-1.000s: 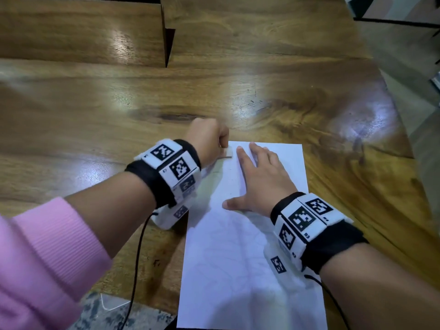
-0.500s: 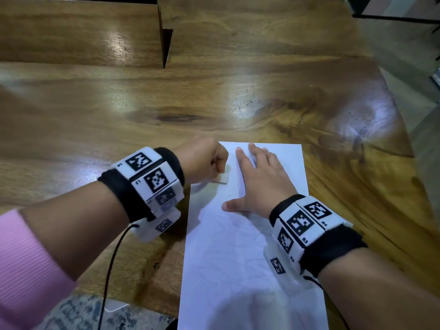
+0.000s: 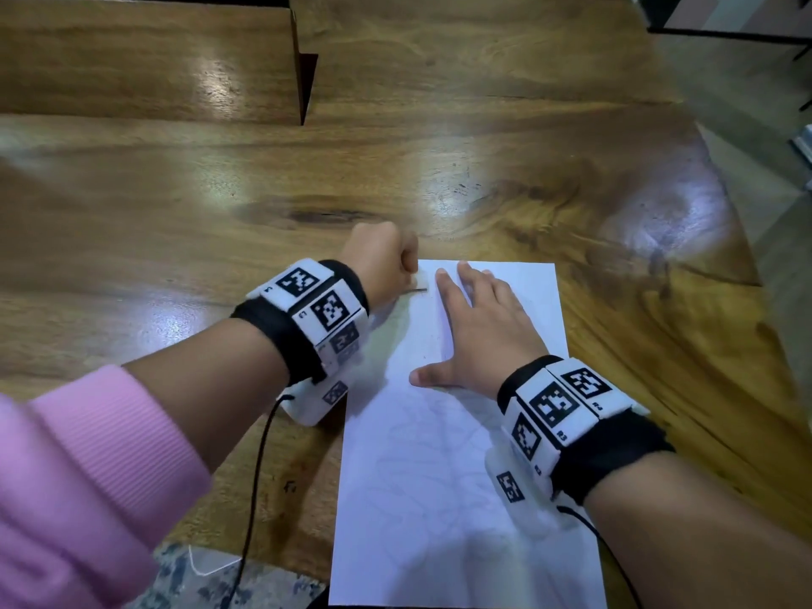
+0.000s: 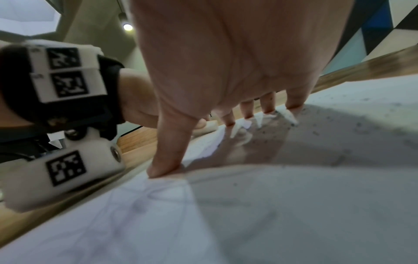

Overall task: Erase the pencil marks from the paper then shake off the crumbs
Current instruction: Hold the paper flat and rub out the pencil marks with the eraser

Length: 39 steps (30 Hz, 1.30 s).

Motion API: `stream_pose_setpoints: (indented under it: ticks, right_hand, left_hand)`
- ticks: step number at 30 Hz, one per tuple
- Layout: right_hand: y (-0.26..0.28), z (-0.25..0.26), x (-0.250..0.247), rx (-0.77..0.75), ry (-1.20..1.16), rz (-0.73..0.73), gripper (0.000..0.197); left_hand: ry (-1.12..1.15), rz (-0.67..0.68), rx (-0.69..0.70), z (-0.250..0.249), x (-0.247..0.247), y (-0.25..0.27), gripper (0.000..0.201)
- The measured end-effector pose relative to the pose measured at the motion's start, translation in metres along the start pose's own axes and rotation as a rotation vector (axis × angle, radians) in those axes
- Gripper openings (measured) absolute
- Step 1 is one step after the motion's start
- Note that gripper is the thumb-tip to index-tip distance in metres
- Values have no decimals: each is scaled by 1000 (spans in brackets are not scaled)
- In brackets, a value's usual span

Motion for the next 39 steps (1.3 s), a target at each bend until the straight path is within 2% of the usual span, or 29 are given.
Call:
stream_pose_setpoints:
  ticks: [2, 5, 6, 9, 10, 11, 14, 15, 16, 19, 20, 22, 25, 26, 27, 30, 31, 32, 35, 36, 37, 39]
  right_hand:
    - [0, 0, -1, 2, -4, -3, 120]
    - [0, -1, -1, 1, -16, -4, 121]
    - [0, -1, -1, -1, -15, -2, 120]
    - [1, 1, -1, -10, -9, 10, 115]
    - [1, 1, -1, -12, -7, 12, 114]
    - [1, 1, -1, -11, -8, 14, 113]
    - [1, 1, -1, -5, -21, 17, 112]
    - [1, 1, -1, -3, -24, 18, 111]
    - [1, 1, -1, -2, -26, 19, 111]
    - [2, 1, -1, -3, -24, 23, 111]
    - [2, 2, -1, -3, -22, 24, 111]
    - [2, 2, -2, -1, -20, 27, 111]
    - [2, 2, -2, -2, -25, 22, 111]
    - [3, 1, -2, -2, -24, 21, 111]
    - [3, 1, -2, -3, -23, 18, 111]
    - [2, 1, -1, -8, -23, 12, 111]
    - [2, 1, -1, -10, -25, 8, 111]
    - [1, 1, -1, -10, -28, 5, 111]
    - [2, 0, -1, -12, -33, 6, 111]
    - [2, 0, -1, -13, -31, 10, 111]
    - [2, 0, -1, -12, -31, 13, 111]
    - [3, 0, -1, -12, -34, 13, 111]
  left_hand:
    - [-28, 49, 32, 1, 2, 4, 12]
    - [-76, 273, 85, 8, 14, 19, 14]
    - [-66, 262, 75, 9, 14, 19, 11]
    - [19, 16, -29, 10, -2, 9, 5]
    - [18, -17, -42, 9, -4, 7, 5]
    - [-3, 3, -36, 9, -4, 8, 6]
    - [-61, 236, 16, 15, 11, 21, 18]
    - [-56, 275, 28, 17, 13, 24, 18]
    - [-39, 255, 23, 18, 12, 23, 15]
    - [54, 4, -70, 19, -2, 9, 3]
    - [53, -37, -85, 18, -4, 8, 2]
    - [21, 18, -43, 19, 0, 13, 11]
    - [-33, 300, 45, 24, 15, 30, 29]
    - [-23, 324, 38, 25, 15, 30, 27]
    - [-4, 280, 16, 25, 13, 25, 21]
    - [55, -17, -95, 20, -3, 11, 3]
    - [47, -55, -96, 20, -4, 12, 3]
    - [33, -22, -77, 21, -2, 14, 8]
    - [5, 285, 14, 29, 15, 30, 27]
    - [15, 327, 18, 31, 17, 30, 28]
    - [31, 308, 3, 32, 16, 27, 29]
    - [66, 126, -55, 31, 8, 14, 25]
Point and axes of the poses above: each hand's wrist, its own y-axis away from the middle knuckle, its own x-axis out of the palm, z = x × y, the point moved 5 cm from there along -y, towards the middle knuckle, and after that the axes turned 13 degrees about -y, right-handed, at the moved point
